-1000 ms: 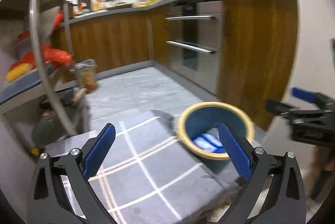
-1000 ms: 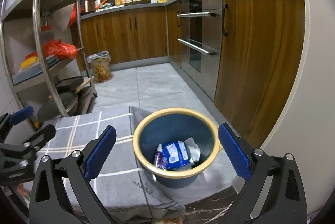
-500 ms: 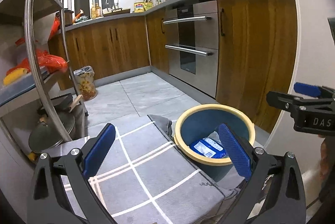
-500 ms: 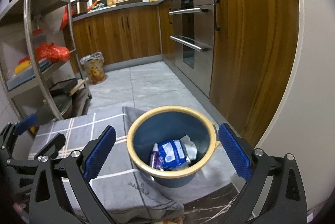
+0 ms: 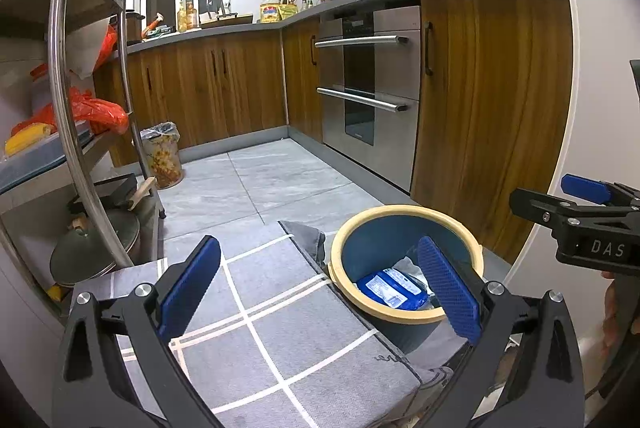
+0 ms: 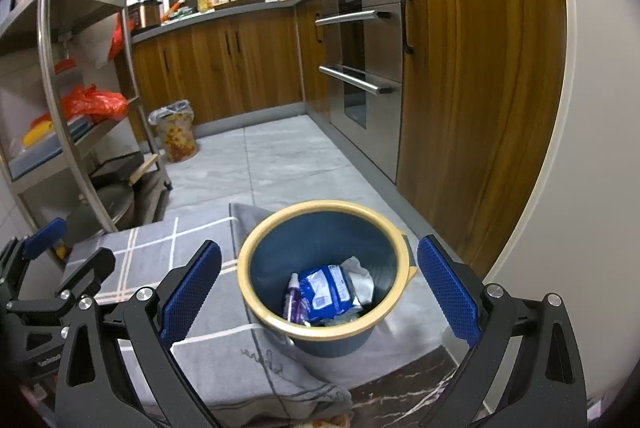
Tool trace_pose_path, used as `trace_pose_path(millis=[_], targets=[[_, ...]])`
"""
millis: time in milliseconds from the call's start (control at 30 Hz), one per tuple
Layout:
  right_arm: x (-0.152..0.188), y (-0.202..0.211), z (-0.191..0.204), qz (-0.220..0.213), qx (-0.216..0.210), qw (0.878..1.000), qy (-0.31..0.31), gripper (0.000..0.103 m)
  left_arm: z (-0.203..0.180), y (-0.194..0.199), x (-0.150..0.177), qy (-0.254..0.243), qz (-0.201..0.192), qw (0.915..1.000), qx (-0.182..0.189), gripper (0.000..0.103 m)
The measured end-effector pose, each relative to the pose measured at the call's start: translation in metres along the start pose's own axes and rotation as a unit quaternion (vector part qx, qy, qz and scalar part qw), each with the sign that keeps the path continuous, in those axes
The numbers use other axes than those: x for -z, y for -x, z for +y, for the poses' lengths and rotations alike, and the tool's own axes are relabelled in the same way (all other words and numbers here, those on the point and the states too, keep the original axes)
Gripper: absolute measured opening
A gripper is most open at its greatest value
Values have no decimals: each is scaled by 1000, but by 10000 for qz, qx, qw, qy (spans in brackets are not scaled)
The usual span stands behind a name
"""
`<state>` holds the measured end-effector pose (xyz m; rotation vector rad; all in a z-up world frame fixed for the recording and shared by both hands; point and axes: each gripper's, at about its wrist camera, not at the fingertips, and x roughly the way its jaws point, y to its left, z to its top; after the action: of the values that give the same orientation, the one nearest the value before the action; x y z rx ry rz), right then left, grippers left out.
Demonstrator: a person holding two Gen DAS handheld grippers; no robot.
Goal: Collect trash
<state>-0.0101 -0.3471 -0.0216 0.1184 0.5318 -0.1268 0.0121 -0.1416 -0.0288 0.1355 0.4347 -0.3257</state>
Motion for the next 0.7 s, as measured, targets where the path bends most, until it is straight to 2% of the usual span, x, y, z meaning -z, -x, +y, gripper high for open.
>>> trace_pose_path(millis=[700], targets=[[1, 0, 0, 5, 6, 10000, -3, 98, 2, 2, 1, -6, 36, 10000, -61, 97]])
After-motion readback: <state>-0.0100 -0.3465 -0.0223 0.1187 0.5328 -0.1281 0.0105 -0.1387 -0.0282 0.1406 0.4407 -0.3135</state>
